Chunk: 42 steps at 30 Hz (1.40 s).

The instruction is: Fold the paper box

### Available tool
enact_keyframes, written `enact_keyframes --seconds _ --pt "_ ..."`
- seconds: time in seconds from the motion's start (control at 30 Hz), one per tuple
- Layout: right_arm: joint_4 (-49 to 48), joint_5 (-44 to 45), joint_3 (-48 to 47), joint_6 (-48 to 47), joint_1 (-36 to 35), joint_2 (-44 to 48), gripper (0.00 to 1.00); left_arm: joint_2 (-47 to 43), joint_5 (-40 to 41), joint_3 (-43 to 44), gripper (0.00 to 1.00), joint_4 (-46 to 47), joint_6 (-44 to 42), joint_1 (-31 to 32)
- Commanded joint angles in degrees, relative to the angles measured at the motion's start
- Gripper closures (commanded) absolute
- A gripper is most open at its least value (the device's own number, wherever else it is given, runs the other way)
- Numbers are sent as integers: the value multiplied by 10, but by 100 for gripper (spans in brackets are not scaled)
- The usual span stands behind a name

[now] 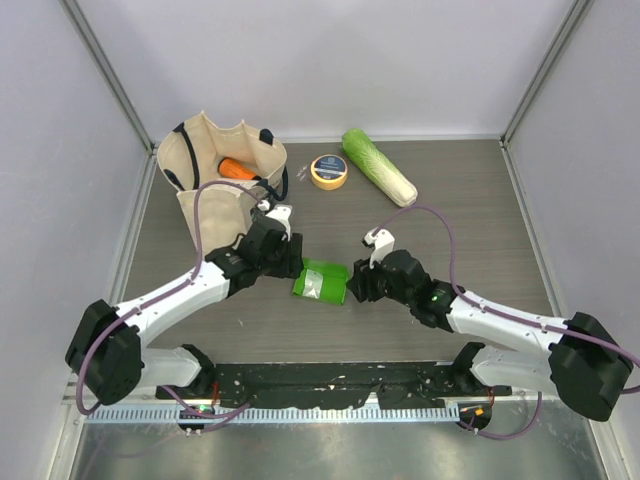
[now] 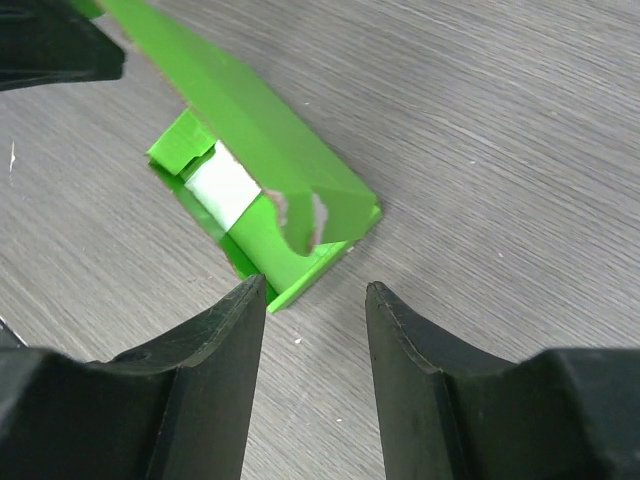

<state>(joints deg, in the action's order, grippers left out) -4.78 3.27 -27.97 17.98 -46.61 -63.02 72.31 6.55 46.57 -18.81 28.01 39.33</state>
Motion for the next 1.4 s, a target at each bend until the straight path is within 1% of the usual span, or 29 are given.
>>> enact_keyframes --seconds 0.0,0.13,0.2,0.23,0.27,0.3,0.37,0.4,0.43,0.5,0.53,0.6,0.7,0.77,0.8,0.87,0.93,0.97,1.0,1.07,1.1,1.13,1.17,1.2,1.27,1.37 --pt "-38 -1 -19 -46 -16 -8 50 10 -13 23 40 42 -38 5" --pt "-65 -2 -18 -61 -21 -17 49 27 -15 18 41 65 -48 11" --pt "-76 2 -20 -68 -24 -24 50 37 -14 18 44 75 -58 15" --pt "-81 8 -23 -70 -27 -31 49 38 -9 16 48 81 -59 18" --pt "-84 13 -24 -74 -34 -34 49 39 -7 9 49 90 -62 21" --pt "-88 40 -24 -76 -37 -37 50 39 -5 5 50 107 -69 26" --pt "-91 58 -27 -77 -49 -44 51 41 3 -2 53 119 -72 29" --pt "-92 89 -28 -77 -54 -46 51 45 14 -2 55 122 -73 29" --pt "-93 110 -29 -78 -58 -50 53 46 17 -2 58 124 -73 29" --pt "-94 139 -31 -76 -66 -54 54 52 22 -2 59 126 -74 29" --pt "-99 167 -31 -77 -69 -56 55 53 23 -3 62 127 -74 30" --pt "-110 178 -27 -77 -74 -61 56 56 25 -4 64 127 -74 30" --pt "-127 185 -31 -77 -76 -77 60 60 25 -2 68 123 -76 32" --pt "-131 187 -38 -77 -78 -93 65 64 27 0 69 119 -74 33" --pt "-133 186 -41 -78 -80 -98 67 67 26 2 72 117 -74 34" --pt "-135 190 -48 -77 -86 -108 72 71 26 4 74 113 -73 37" --pt "-132 197 -56 -76 -95 -121 78 72 36 5 80 111 -72 41" --pt "-130 216 -60 -75 -99 -126 79 73 40 5 80 107 -69 45" --pt "-127 226 -62 -73 -103 -129 81 73 43 5 83 105 -68 46" --pt "-121 248 -69 -59 -113 -137 88 74 56 5 87 103 -65 50" --pt "-120 276 -71 -51 -116 -140 90 76 59 5 92 100 -58 51" --pt "-118 288 -75 -44 -117 -145 95 77 63 12 94 97 -53 52" --pt "-117 303 -77 -23 -121 -148 98 78 78 14 96 89 -46 54" --pt "-115 332 -79 -14 -124 -151 99 83 83 18 100 85 -29 53" --pt "-115 367 -89 13 -132 -165 99 89 98 27 100 77 -8 55" --pt "-95 417 -119 27 -140 -188 99 102 106 35 100 77 30 58"
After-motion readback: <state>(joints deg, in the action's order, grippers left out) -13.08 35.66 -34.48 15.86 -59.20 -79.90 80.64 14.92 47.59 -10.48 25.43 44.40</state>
